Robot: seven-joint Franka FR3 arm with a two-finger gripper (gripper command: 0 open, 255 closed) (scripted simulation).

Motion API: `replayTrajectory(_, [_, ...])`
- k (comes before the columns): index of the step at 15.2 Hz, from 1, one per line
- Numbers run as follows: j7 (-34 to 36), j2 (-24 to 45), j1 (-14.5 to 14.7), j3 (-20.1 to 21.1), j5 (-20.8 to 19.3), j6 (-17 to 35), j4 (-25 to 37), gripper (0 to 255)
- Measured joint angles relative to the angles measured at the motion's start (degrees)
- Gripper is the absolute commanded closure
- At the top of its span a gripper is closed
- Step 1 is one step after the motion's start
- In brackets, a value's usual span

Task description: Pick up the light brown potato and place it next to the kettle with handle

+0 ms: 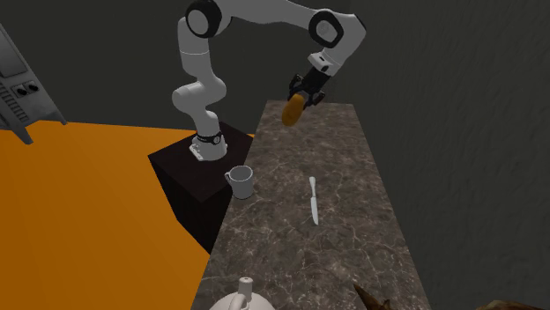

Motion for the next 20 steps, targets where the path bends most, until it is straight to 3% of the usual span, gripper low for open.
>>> replayTrajectory(3, [-0.7, -0.1, -0.3, -0.2, -0.2, -1.7, 1.6, 255])
replayTrajectory(10, [-9.6, -0.8, -5.1, -4.0, -4.4, -1.1, 1.3, 255])
replayTrajectory(20, [-21.4, 3.9, -11.2, -9.3, -11.8, -0.4, 7.2, 255])
